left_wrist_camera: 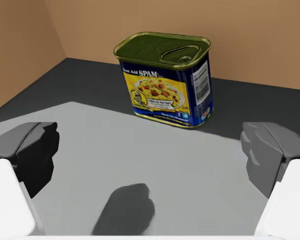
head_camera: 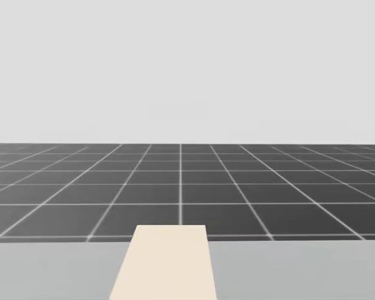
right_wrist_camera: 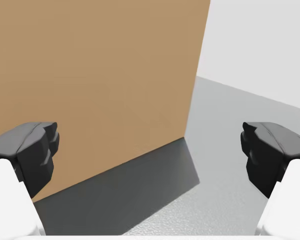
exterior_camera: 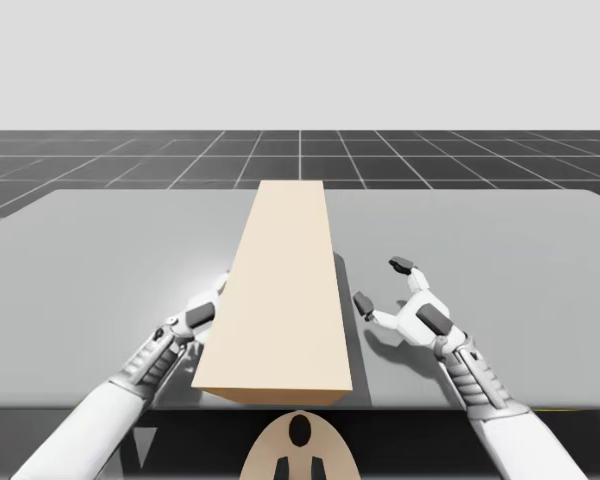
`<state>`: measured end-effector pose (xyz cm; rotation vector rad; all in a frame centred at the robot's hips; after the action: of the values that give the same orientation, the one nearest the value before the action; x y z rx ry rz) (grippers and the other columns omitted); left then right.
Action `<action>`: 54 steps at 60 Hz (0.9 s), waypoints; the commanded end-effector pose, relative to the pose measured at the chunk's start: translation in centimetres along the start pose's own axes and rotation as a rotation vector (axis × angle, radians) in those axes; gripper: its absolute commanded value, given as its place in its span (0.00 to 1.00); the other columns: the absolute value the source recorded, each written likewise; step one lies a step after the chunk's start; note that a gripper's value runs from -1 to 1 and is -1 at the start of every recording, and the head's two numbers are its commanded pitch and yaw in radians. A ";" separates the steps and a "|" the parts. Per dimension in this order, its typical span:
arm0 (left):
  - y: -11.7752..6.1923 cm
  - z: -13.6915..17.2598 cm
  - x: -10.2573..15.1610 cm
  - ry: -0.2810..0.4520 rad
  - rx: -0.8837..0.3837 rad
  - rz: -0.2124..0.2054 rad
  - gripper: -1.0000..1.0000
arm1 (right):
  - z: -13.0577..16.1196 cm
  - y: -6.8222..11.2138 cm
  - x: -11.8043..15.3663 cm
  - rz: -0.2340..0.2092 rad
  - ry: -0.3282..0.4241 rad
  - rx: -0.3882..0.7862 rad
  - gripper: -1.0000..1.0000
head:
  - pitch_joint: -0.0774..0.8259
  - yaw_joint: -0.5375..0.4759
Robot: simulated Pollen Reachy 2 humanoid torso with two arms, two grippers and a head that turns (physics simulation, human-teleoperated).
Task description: Retrieve the object from inside the box.
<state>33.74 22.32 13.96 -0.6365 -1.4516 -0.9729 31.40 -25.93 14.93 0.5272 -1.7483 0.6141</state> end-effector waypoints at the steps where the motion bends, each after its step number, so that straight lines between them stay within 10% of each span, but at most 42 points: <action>1: 1.2 -1.4 0.4 -0.005 -0.071 -0.012 0.00 | 0.0 0.1 0.0 0.009 -0.007 0.013 0.00 | 0.08 0.51; 22: 4.9 -6.8 -1.1 -0.023 -0.237 0.071 0.00 | 0.0 0.2 -0.1 0.026 -0.010 0.025 0.00 | 0.09 0.50; 54: 2.6 -13.9 -1.3 0.015 -0.482 0.075 0.00 | 0.1 0.2 -0.2 0.045 -0.001 0.028 0.00 | 0.10 0.47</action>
<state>42.94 13.85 12.33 -0.8715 -1.3026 -1.2062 31.25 -25.86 14.81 0.5128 -1.7613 0.6660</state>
